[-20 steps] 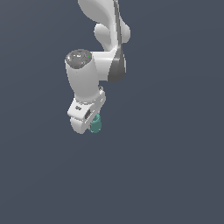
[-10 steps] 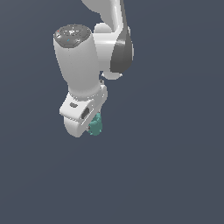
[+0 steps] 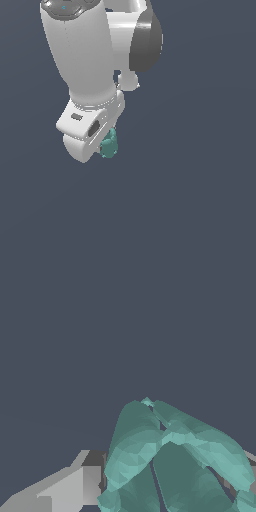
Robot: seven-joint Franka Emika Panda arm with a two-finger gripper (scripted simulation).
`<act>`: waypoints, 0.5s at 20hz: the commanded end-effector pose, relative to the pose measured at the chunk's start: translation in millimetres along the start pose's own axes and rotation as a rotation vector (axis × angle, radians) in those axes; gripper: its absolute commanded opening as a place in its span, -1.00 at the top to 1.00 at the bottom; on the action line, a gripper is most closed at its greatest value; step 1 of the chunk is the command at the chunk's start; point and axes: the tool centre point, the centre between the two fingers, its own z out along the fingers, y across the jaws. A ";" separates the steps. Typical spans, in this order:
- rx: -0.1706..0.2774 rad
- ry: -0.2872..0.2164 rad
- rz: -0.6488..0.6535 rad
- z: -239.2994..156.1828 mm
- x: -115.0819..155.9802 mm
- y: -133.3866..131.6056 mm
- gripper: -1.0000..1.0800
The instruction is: Pick up the object and move it to a goal position.
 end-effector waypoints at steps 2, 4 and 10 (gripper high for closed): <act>0.000 -0.001 0.001 -14.1 6.5 8.8 1.00; 0.000 -0.001 0.001 -21.2 9.9 13.2 1.00; 0.000 -0.001 0.001 -39.5 18.5 25.0 1.00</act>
